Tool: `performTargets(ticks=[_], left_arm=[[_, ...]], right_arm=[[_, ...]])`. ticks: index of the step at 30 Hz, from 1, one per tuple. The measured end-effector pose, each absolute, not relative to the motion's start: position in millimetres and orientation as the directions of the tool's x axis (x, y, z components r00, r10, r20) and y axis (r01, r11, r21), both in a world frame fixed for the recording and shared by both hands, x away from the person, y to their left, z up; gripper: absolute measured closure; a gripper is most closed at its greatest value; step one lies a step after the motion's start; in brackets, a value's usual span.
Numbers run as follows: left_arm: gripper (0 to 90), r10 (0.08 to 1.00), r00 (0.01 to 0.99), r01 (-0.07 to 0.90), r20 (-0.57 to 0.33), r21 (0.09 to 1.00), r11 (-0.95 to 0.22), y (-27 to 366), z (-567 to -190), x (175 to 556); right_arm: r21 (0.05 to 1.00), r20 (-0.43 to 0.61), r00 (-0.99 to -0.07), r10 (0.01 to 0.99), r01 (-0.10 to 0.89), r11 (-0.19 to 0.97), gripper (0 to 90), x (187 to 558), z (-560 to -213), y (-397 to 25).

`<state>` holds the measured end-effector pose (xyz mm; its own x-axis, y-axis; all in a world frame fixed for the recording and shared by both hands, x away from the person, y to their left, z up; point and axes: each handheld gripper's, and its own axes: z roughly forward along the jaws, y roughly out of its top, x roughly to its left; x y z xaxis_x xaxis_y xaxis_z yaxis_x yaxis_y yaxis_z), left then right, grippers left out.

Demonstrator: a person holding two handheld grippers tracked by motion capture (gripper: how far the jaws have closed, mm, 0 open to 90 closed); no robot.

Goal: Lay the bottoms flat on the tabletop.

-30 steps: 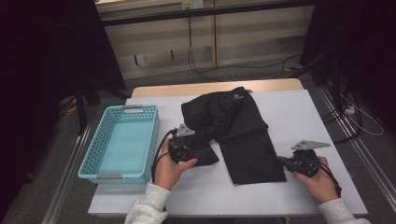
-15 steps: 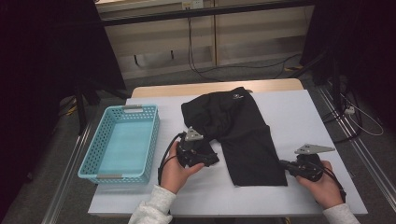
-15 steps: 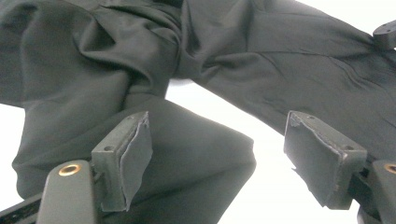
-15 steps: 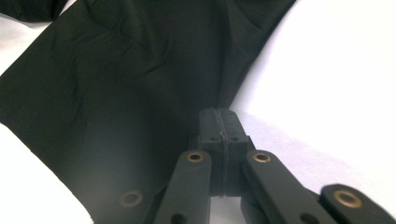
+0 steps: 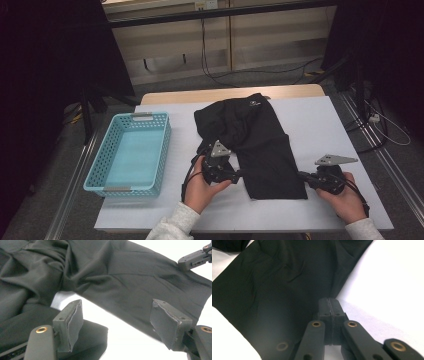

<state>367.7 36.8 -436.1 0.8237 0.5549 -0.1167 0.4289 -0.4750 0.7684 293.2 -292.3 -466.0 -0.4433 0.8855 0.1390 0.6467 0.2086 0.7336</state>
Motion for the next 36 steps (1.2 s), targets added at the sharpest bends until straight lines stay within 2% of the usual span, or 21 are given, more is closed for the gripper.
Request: performTargets(ticks=[12,19,22,24,25,28,31,34,36], left_arm=[[30.8,0.528,0.846,0.401,-0.077,0.744,-0.534,14.3,-454.0,364.2],[40.8,0.510,0.857,0.405,-0.082,0.719,-0.564,8.2,-462.6,360.9],[54.6,0.504,0.854,0.433,-0.127,0.710,-0.555,8.5,-460.6,360.5],[58.0,0.517,0.848,0.434,-0.116,0.711,-0.553,8.2,-461.0,359.4],[59.7,0.505,0.852,0.439,-0.138,0.714,-0.545,8.4,-461.3,359.9],[69.0,0.507,0.851,0.441,-0.135,0.708,-0.552,7.8,-460.9,358.8],[80.2,0.484,0.856,0.458,-0.181,0.700,-0.549,8.0,-461.4,359.0],[86.1,0.473,0.859,0.464,-0.197,0.689,-0.556,7.2,-460.5,358.0],[86.8,0.467,0.860,0.470,-0.208,0.681,-0.562,7.2,-459.2,357.1]], right_arm=[[0.737,0.135,-0.448,0.884,0.642,0.213,90.0,292.6,-466.4,-290.1],[0.739,0.134,-0.448,0.884,0.640,0.212,89.9,292.2,-466.8,-289.8],[0.740,0.139,-0.447,0.884,0.640,0.207,89.9,292.4,-467.2,-289.9],[0.741,0.140,-0.448,0.883,0.639,0.207,89.9,292.5,-467.3,-289.8],[0.740,0.139,-0.448,0.883,0.639,0.207,89.9,292.4,-467.2,-289.7],[0.741,0.140,-0.449,0.883,0.639,0.208,89.9,292.3,-467.2,-289.2],[0.740,0.144,-0.450,0.881,0.641,0.206,90.0,292.1,-467.0,-289.3],[0.738,0.145,-0.450,0.881,0.642,0.206,90.0,292.0,-466.8,-289.5],[0.738,0.144,-0.451,0.881,0.642,0.209,90.0,291.5,-466.4,-289.7]])
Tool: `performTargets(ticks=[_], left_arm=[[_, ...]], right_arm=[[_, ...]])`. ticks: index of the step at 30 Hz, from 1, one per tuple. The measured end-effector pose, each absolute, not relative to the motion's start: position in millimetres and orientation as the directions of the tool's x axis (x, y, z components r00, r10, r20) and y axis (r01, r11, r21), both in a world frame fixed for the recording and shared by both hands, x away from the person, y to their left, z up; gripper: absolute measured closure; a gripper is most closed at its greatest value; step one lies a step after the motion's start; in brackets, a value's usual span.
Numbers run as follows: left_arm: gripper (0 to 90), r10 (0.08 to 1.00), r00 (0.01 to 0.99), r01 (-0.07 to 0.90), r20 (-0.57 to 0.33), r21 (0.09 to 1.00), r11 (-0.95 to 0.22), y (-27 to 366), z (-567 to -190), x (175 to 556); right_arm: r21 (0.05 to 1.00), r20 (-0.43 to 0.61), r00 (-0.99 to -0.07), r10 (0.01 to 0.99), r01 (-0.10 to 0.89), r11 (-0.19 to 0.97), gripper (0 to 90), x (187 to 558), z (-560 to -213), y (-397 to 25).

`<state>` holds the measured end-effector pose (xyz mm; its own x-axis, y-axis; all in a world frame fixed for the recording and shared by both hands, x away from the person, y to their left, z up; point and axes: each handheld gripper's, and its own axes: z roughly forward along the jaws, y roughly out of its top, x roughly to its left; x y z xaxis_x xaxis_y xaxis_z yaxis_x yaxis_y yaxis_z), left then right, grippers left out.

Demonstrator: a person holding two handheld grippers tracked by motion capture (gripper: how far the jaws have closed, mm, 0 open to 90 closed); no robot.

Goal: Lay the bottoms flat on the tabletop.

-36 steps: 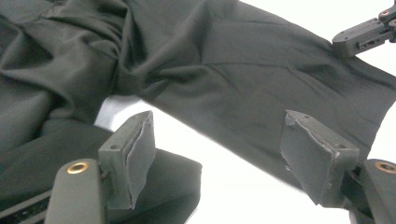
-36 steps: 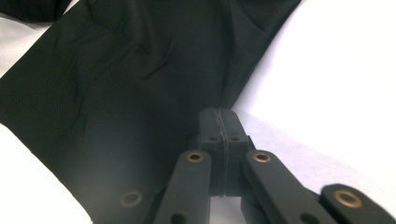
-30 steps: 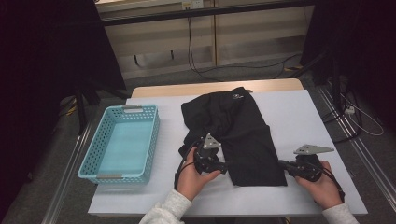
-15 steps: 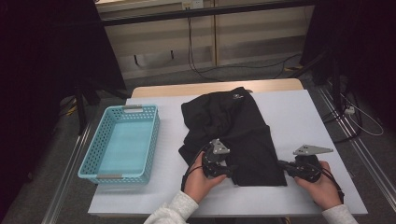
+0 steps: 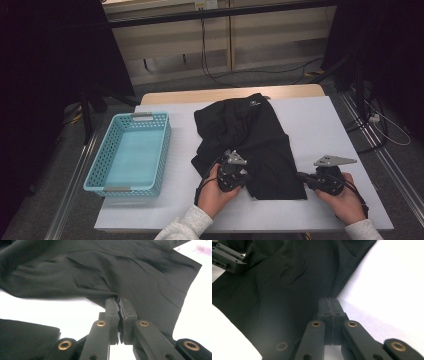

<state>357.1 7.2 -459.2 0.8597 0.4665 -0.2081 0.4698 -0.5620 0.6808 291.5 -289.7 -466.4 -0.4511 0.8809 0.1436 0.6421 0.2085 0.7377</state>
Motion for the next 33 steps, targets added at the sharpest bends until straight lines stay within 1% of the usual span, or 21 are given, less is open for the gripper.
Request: performTargets(ticks=[4,15,23,24,28,33], left_arm=[[87.2,0.450,0.862,0.479,-0.234,0.668,-0.570,9.7,-455.4,354.5],[87.2,0.422,0.866,0.484,-0.268,0.659,-0.575,15.9,-448.4,346.2],[86.9,0.406,0.872,0.480,-0.276,0.649,-0.590,17.9,-450.7,339.1],[86.8,0.416,0.870,0.481,-0.266,0.646,-0.593,17.8,-450.6,338.1],[86.7,0.400,0.872,0.481,-0.282,0.641,-0.598,18.2,-451.9,335.9],[86.0,0.405,0.874,0.476,-0.268,0.635,-0.609,19.1,-452.3,333.1]], right_arm=[[0.732,0.151,-0.452,0.879,0.649,0.208,90.0,290.0,-465.3,-291.8],[0.726,0.164,-0.467,0.869,0.654,0.215,90.0,279.8,-461.3,-294.3],[0.721,0.161,-0.479,0.863,0.654,0.229,90.0,265.8,-458.7,-296.0],[0.720,0.159,-0.481,0.862,0.654,0.232,90.0,264.3,-458.9,-296.0],[0.713,0.160,-0.488,0.858,0.658,0.242,90.0,260.0,-459.9,-295.9],[0.709,0.156,-0.500,0.852,0.657,0.255,90.0,257.2,-460.0,-294.1]])
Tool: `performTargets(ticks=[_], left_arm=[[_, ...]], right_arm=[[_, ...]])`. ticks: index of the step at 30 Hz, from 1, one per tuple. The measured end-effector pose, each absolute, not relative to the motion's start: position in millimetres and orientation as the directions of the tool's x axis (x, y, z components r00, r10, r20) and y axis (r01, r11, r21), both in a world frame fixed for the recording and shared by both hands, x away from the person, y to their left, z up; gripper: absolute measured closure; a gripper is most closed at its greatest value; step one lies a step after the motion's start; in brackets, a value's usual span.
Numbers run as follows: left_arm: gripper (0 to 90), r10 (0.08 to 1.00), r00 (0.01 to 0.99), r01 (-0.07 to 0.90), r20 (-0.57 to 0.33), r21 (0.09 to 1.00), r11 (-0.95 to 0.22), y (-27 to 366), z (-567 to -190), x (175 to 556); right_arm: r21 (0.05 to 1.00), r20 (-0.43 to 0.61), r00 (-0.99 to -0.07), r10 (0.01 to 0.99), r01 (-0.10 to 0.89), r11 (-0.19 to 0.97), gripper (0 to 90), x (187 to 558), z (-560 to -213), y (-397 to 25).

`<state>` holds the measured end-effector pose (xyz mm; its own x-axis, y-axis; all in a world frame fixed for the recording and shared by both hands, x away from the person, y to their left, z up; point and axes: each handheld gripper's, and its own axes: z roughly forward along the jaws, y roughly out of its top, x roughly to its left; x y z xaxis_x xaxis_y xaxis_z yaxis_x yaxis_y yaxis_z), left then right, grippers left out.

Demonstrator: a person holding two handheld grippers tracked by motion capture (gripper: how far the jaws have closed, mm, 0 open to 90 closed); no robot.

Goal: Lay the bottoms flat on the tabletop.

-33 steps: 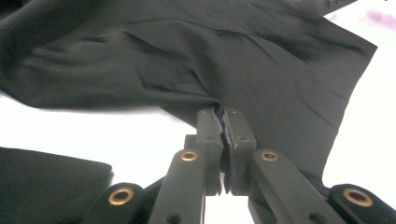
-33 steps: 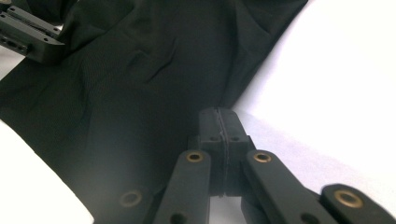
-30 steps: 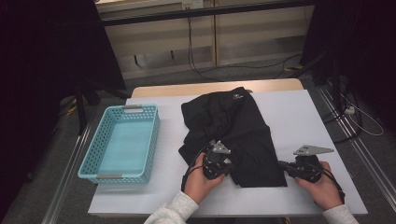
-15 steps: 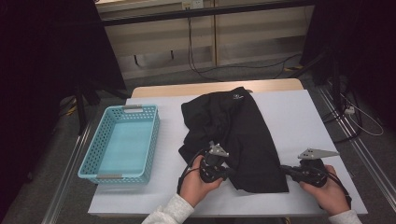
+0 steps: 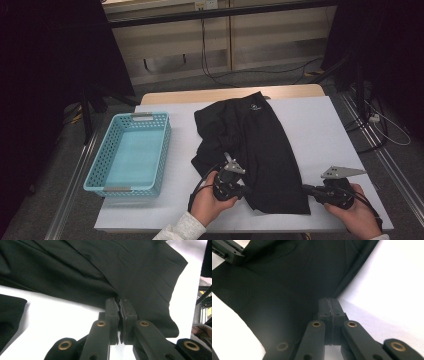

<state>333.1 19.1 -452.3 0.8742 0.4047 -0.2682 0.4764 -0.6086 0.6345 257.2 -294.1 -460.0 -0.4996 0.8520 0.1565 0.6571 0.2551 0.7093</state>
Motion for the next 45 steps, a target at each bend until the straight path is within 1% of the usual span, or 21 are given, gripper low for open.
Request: performTargets(ticks=[2,5,10,12,15,18,20,22,23,24,26,27,30,32,36,37,38,39,42,44,45], left_arm=[[84.6,0.406,0.873,0.478,-0.269,0.635,-0.607,19.5,-453.3,333.1],[79.8,0.397,0.876,0.475,-0.275,0.631,-0.613,21.0,-453.2,335.0],[60.7,0.445,0.864,0.480,-0.237,0.654,-0.585,28.6,-447.5,341.8],[54.7,0.465,0.855,0.486,-0.229,0.664,-0.568,32.1,-445.8,345.1],[54.3,0.471,0.852,0.490,-0.226,0.660,-0.569,33.3,-447.6,346.8],[52.5,0.471,0.853,0.490,-0.224,0.657,-0.573,32.4,-450.3,346.7],[50.7,0.474,0.852,0.489,-0.222,0.660,-0.571,32.1,-450.6,346.8],[49.2,0.475,0.853,0.486,-0.216,0.661,-0.572,32.5,-450.7,347.3],[49.0,0.476,0.853,0.484,-0.213,0.663,-0.571,32.7,-451.0,347.6],[48.2,0.479,0.852,0.485,-0.211,0.663,-0.570,32.8,-451.4,347.8],[45.6,0.484,0.850,0.484,-0.206,0.666,-0.567,33.0,-452.1,348.4],[44.2,0.486,0.850,0.482,-0.201,0.668,-0.567,33.1,-452.4,348.7],[42.4,0.492,0.849,0.482,-0.195,0.670,-0.565,32.9,-453.5,350.7],[42.2,0.497,0.845,0.484,-0.195,0.671,-0.561,32.4,-454.1,352.9],[42.5,0.503,0.842,0.488,-0.195,0.673,-0.555,29.4,-455.2,354.4],[42.6,0.502,0.842,0.487,-0.195,0.673,-0.557,28.8,-455.3,354.6],[42.6,0.502,0.842,0.488,-0.197,0.674,-0.554,27.5,-455.7,354.9],[42.5,0.501,0.844,0.485,-0.193,0.675,-0.556,26.8,-456.1,355.3],[42.4,0.499,0.846,0.480,-0.189,0.678,-0.557,24.7,-456.5,356.6],[41.6,0.500,0.846,0.479,-0.187,0.679,-0.556,24.5,-456.2,357.2],[41.0,0.502,0.844,0.483,-0.192,0.680,-0.552,24.2,-456.4,357.1]], right_arm=[[0.707,0.160,-0.497,0.853,0.660,0.253,90.0,257.6,-460.8,-293.6],[0.711,0.141,-0.500,0.854,0.651,0.264,84.7,260.4,-461.3,-293.9],[0.726,0.108,-0.468,0.877,0.640,0.252,70.9,267.1,-458.8,-296.3],[0.734,0.108,-0.458,0.882,0.636,0.240,69.6,271.1,-459.0,-297.1],[0.737,0.119,-0.444,0.888,0.639,0.221,68.1,279.2,-458.9,-295.0],[0.724,0.129,-0.432,0.893,0.656,0.213,69.7,285.6,-463.2,-292.0],[0.727,0.141,-0.435,0.889,0.655,0.205,74.0,288.3,-464.3,-290.3],[0.724,0.150,-0.449,0.881,0.657,0.211,86.1,290.4,-464.4,-288.7],[0.725,0.159,-0.462,0.873,0.654,0.214,89.6,291.6,-465.5,-288.1],[0.726,0.159,-0.464,0.871,0.653,0.216,90.0,292.9,-465.4,-288.2],[0.730,0.143,-0.449,0.882,0.650,0.212,90.0,295.3,-463.5,-291.0],[0.741,0.126,-0.419,0.899,0.642,0.196,90.0,296.7,-462.5,-296.2],[0.741,0.137,-0.367,0.920,0.654,0.150,90.0,298.6,-465.5,-307.2],[0.746,0.153,-0.361,0.920,0.652,0.132,89.8,298.6,-468.1,-310.3],[0.749,0.122,-0.358,0.926,0.645,0.151,89.9,298.5,-467.0,-309.8],[0.756,0.071,-0.339,0.938,0.632,0.171,90.0,298.1,-465.7,-310.6],[0.757,0.059,-0.333,0.941,0.629,0.175,90.0,298.2,-465.0,-311.6],[0.761,0.082,-0.333,0.939,0.630,0.157,89.5,299.0,-465.3,-313.8],[0.768,0.085,-0.301,0.950,0.627,0.130,85.3,298.6,-469.2,-318.5],[0.770,0.087,-0.292,0.952,0.626,0.122,77.9,297.1,-467.0,-319.4],[0.773,0.089,-0.301,0.950,0.622,0.124,76.0,296.3,-466.0,-319.0]])
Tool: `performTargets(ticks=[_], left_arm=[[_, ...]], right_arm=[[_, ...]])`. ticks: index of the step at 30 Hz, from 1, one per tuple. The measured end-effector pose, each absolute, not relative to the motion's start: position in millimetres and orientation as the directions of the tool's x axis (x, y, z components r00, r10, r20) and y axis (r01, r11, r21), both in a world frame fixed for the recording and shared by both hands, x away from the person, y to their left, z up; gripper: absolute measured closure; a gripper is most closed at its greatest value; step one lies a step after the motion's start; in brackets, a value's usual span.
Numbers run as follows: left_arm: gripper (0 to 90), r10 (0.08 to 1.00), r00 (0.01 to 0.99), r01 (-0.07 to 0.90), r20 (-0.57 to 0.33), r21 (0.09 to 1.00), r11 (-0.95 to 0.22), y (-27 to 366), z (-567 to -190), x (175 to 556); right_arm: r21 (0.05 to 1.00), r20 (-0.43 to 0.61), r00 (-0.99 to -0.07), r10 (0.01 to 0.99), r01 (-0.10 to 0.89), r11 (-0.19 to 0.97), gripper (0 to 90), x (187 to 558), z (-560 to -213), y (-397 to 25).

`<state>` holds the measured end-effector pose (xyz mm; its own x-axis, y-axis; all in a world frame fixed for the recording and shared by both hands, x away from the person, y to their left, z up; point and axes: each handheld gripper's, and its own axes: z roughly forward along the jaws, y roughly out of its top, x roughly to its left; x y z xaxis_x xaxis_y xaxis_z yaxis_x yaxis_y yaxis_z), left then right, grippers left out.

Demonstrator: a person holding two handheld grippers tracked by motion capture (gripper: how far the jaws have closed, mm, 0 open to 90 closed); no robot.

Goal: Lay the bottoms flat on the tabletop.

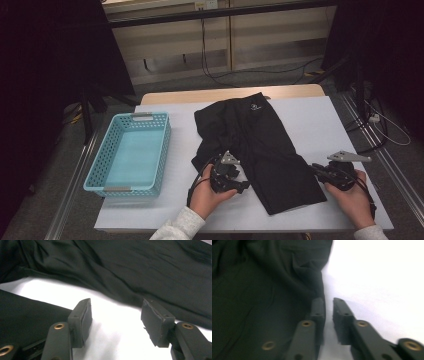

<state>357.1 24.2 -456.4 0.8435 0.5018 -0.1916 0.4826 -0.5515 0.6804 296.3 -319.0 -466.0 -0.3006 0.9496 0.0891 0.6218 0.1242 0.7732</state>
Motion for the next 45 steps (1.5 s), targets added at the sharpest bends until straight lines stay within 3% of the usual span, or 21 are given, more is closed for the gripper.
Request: performTargets(ticks=[8,10,12,15,17,22,24,28,31,34,36,40,45], left_arm=[[37.0,0.510,0.845,0.464,-0.162,0.696,-0.548,22.4,-456.7,359.0],[36.5,0.508,0.847,0.461,-0.159,0.696,-0.550,21.0,-457.2,359.2],[36.5,0.519,0.843,0.460,-0.144,0.693,-0.555,18.9,-457.8,358.9],[36.5,0.509,0.847,0.457,-0.153,0.699,-0.551,16.1,-459.3,360.0],[35.4,0.523,0.841,0.456,-0.141,0.706,-0.542,14.3,-459.5,360.8],[34.4,0.522,0.843,0.447,-0.131,0.712,-0.542,9.3,-461.5,362.6],[37.8,0.523,0.841,0.451,-0.136,0.710,-0.541,7.7,-461.0,362.4],[48.0,0.516,0.844,0.452,-0.148,0.715,-0.534,3.7,-461.2,361.4],[55.1,0.512,0.846,0.453,-0.153,0.712,-0.536,0.9,-461.2,359.7],[70.3,0.499,0.845,0.472,-0.189,0.703,-0.532,-0.1,-461.4,358.6],[73.2,0.492,0.846,0.479,-0.204,0.697,-0.535,-0.6,-461.0,358.8],[88.0,0.470,0.849,0.492,-0.242,0.689,-0.533,-2.6,-461.5,357.2],[90.0,0.465,0.847,0.502,-0.258,0.675,-0.541,-1.1,-459.4,357.4]], right_arm=[[0.752,0.089,-0.387,0.918,0.631,0.192,60.7,286.5,-463.7,-310.0],[0.748,0.067,-0.394,0.917,0.628,0.214,65.8,284.7,-466.2,-309.1],[0.746,0.070,-0.404,0.912,0.628,0.221,86.3,284.5,-465.6,-311.0],[0.750,0.084,-0.363,0.928,0.636,0.181,88.5,286.7,-465.9,-317.0],[0.760,0.098,-0.349,0.932,0.630,0.157,85.0,286.1,-466.4,-319.6],[0.771,0.083,-0.354,0.932,0.615,0.165,66.2,282.1,-465.0,-317.2],[0.775,0.072,-0.347,0.935,0.610,0.166,60.2,281.0,-463.5,-316.8],[0.781,0.078,-0.343,0.936,0.605,0.157,56.7,277.8,-461.0,-318.9],[0.781,0.075,-0.343,0.936,0.604,0.159,56.7,273.7,-459.4,-322.6],[0.773,0.070,-0.341,0.937,0.613,0.165,56.7,270.3,-460.6,-325.3],[0.765,0.074,-0.345,0.936,0.621,0.168,57.0,269.4,-462.3,-325.7],[0.761,0.082,-0.342,0.936,0.629,0.163,58.0,268.7,-463.1,-326.5],[0.748,0.092,-0.350,0.932,0.642,0.167,60.4,267.6,-465.1,-326.6]])
